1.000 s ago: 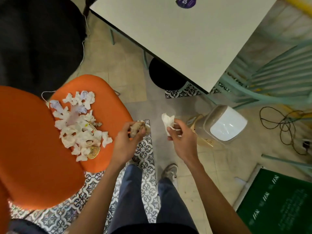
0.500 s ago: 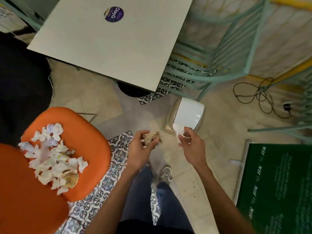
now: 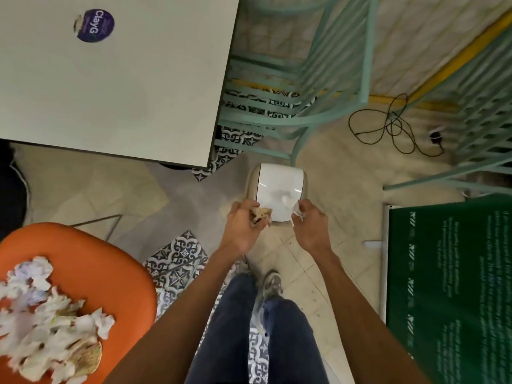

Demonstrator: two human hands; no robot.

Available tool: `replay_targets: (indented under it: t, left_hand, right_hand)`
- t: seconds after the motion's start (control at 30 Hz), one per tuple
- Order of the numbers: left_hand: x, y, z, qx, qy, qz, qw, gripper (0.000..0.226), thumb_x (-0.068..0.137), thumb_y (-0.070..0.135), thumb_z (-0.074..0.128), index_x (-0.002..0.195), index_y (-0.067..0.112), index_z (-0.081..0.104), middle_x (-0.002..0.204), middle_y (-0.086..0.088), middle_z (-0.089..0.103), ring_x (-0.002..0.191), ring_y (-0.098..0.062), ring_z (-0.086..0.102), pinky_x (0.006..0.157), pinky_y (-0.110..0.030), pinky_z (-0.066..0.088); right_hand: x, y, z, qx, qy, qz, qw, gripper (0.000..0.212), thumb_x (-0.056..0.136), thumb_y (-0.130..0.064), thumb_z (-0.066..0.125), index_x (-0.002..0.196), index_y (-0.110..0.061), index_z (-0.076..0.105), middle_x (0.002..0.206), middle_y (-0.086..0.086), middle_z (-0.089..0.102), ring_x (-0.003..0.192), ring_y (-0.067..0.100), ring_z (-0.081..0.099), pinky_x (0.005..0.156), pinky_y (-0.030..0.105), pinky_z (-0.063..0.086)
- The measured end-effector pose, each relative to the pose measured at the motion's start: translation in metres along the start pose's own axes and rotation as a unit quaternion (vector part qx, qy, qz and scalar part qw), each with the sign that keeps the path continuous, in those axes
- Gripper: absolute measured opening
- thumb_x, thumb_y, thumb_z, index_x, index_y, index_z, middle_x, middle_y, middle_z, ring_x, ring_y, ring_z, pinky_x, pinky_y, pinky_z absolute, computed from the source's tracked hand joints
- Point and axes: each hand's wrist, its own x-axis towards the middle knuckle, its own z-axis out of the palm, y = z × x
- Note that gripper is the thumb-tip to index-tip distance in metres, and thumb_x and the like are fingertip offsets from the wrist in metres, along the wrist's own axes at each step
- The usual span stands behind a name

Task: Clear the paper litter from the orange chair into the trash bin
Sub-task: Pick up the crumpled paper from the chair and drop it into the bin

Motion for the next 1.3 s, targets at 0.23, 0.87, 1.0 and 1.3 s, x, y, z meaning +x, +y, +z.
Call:
replay_targets:
  t: [0.23,0.87,1.0,1.3]
  left_hand:
    - [0.038,-0.006,0.042,0.08,0.053,0.053,0.994,0.047,0.087,0.026,0.083,0.107,0.03,0.041,0.106,0.001,0.064,0.092,-0.025,0.065,0.077,-0.044,0.06]
    - [0.047,-0.055,0.096,0.057,0.198,0.177,0.962,0.037,0.095,0.017,0.078,0.129,0.009,0.065,0.147,-0.006,0.054,0.119,-0.023,0.066,0.089,-0.039,0.063]
    - [0.055,-0.053,0.085,0.024,0.259,0.12,0.958,0.052,0.091,0.019,0.082,0.134,0.005,0.057,0.138,-0.011,0.05,0.127,-0.019,0.052,0.106,-0.026,0.047]
    - [0.074,-0.073,0.074,-0.033,0.213,0.059,0.975,0.046,0.098,0.026,0.073,0.141,0.022,0.058,0.129,0.003,0.071,0.112,-0.006,0.067,0.099,-0.029,0.058]
  right_hand:
    - [0.03,0.011,0.017,-0.009,-0.029,-0.033,0.999,0.022,0.103,-0.008,0.062,0.124,-0.012,0.069,0.113,0.008,0.075,0.101,0.028,0.07,0.081,0.024,0.044]
    - [0.047,0.05,0.029,-0.034,-0.044,-0.109,0.992,0.028,0.1,-0.002,0.064,0.123,-0.018,0.062,0.12,0.005,0.069,0.103,0.026,0.067,0.084,0.03,0.053]
    - [0.056,0.044,0.037,-0.098,-0.039,-0.152,0.983,0.037,0.099,-0.002,0.063,0.134,-0.015,0.061,0.124,0.009,0.066,0.101,0.032,0.068,0.081,0.04,0.058]
    - [0.079,0.03,0.061,-0.201,-0.077,-0.172,0.961,0.059,0.095,0.002,0.067,0.15,-0.016,0.051,0.14,0.011,0.061,0.121,0.038,0.065,0.091,0.049,0.062]
